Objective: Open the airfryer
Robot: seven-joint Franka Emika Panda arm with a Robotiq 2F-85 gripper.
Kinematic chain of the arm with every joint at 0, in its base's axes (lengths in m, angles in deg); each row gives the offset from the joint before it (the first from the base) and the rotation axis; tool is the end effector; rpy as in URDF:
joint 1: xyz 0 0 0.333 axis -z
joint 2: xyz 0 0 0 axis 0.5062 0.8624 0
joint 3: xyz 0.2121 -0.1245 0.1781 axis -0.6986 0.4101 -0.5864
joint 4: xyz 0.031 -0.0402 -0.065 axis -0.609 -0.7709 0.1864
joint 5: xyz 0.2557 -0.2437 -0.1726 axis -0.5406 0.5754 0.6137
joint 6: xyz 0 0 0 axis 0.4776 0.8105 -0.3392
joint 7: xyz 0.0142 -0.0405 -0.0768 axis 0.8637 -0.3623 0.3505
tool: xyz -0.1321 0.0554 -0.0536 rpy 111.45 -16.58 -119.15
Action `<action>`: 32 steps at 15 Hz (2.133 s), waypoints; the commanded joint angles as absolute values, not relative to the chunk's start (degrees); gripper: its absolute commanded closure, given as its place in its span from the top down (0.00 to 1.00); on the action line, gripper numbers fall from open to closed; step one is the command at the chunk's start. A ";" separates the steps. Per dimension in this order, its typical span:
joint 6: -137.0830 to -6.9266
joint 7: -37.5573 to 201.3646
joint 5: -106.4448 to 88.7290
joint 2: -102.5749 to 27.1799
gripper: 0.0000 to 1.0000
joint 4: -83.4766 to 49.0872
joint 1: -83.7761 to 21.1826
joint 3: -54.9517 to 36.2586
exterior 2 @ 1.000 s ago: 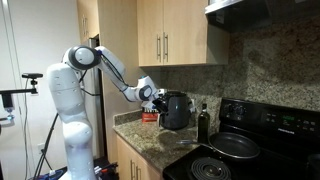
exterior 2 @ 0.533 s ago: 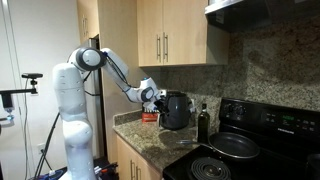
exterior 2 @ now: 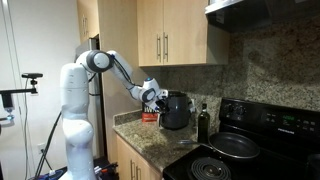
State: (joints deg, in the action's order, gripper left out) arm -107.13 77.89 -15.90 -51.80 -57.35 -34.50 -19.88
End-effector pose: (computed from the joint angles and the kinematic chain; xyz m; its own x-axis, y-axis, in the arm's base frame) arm 0.5750 0.1039 0.3446 0.8298 -0.0695 0.5538 0.0105 -0.9901 -0.1400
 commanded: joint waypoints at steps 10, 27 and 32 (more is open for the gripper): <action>-108.41 75.84 -16.08 -48.16 1.00 -53.87 -36.09 -19.22; -112.61 74.32 -16.74 -43.40 1.00 -51.70 -35.97 -18.35; -120.09 75.86 -20.03 -42.19 1.00 -52.91 -35.66 -19.45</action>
